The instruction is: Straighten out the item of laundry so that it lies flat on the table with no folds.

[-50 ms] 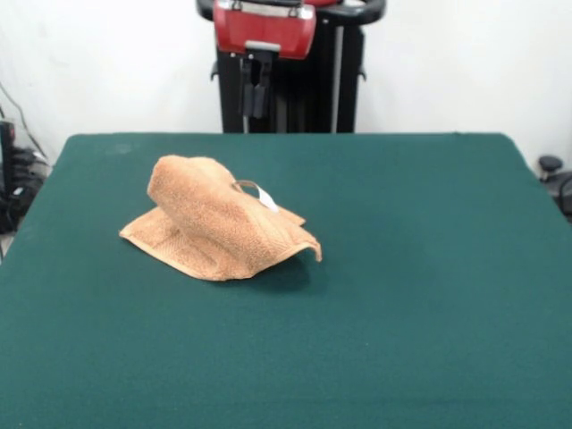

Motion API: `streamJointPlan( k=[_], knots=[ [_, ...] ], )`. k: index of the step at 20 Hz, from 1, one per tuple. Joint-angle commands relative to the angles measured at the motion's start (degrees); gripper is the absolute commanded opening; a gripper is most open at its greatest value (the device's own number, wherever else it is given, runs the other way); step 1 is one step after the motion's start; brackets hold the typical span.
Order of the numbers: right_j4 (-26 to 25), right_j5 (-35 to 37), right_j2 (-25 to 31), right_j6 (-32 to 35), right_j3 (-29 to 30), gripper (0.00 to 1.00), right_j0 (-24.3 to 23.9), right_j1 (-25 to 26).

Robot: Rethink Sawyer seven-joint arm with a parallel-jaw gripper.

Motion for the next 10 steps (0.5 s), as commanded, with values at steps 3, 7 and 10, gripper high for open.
streamJointPlan(
  k=[3,7,10],
  knots=[
    [1.5,14.6,3.2,7.5,-15.0,0.0,3.9,6.6],
    [1.2,15.9,1.8,9.3,-19.2,0.0,5.5,9.4],
    [0.7,14.1,0.5,10.8,-22.6,0.0,6.6,14.1]
  ],
)
